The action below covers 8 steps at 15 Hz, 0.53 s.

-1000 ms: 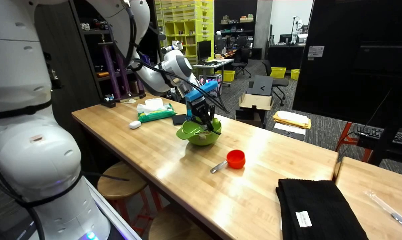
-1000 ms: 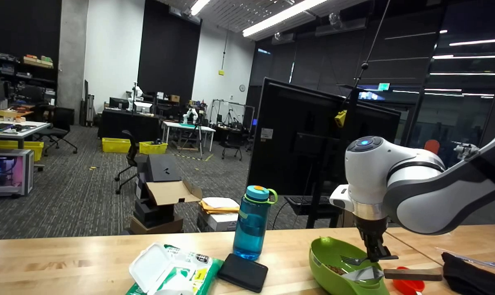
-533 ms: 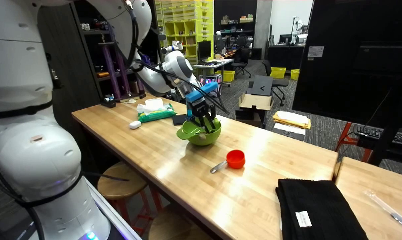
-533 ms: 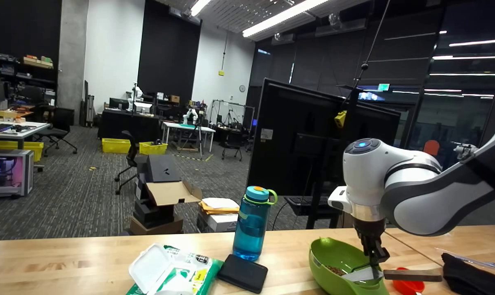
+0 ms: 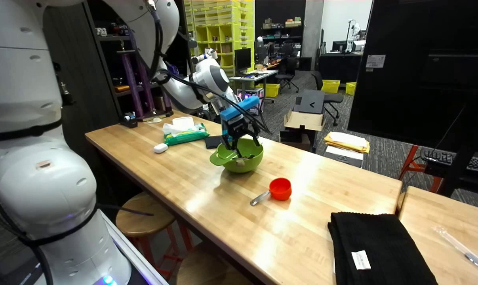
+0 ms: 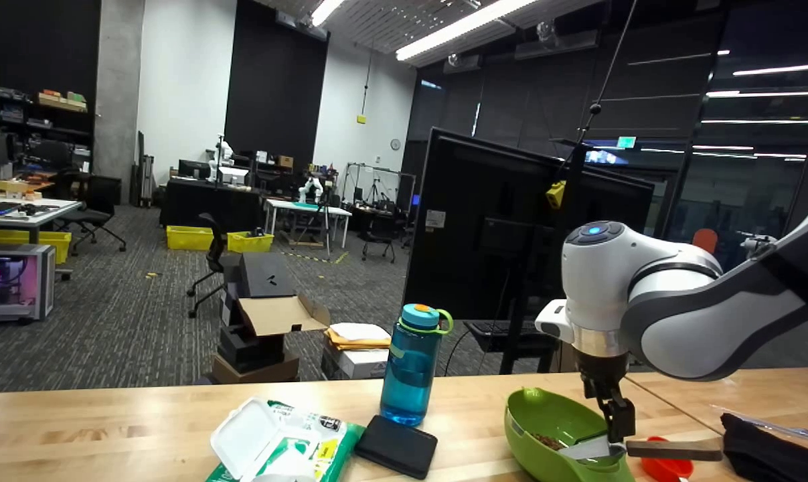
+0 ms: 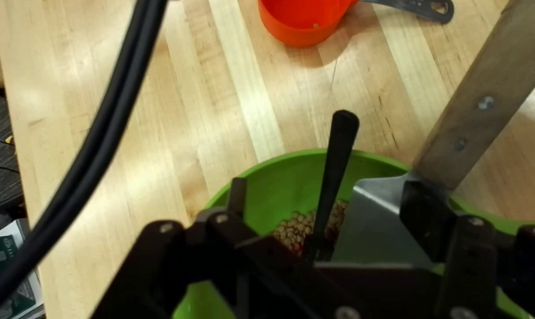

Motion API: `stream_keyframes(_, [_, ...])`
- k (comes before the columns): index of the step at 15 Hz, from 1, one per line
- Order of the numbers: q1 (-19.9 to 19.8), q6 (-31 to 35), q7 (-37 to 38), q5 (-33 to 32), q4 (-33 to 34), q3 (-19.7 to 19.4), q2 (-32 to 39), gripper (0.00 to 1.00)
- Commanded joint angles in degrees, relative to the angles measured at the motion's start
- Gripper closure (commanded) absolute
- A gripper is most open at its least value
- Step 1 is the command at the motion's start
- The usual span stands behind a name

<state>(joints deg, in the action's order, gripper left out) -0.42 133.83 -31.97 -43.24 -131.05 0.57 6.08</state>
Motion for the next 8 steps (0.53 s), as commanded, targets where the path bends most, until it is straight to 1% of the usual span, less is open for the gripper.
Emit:
stream_keyframes(1, [-0.61,0.92,-1.71,4.16,-3.08,0.0,-5.6,0.0])
stream_keyframes(8, [-0.8,-0.09,-2.45,13.56,-6.97,-1.51,-14.94,0.0])
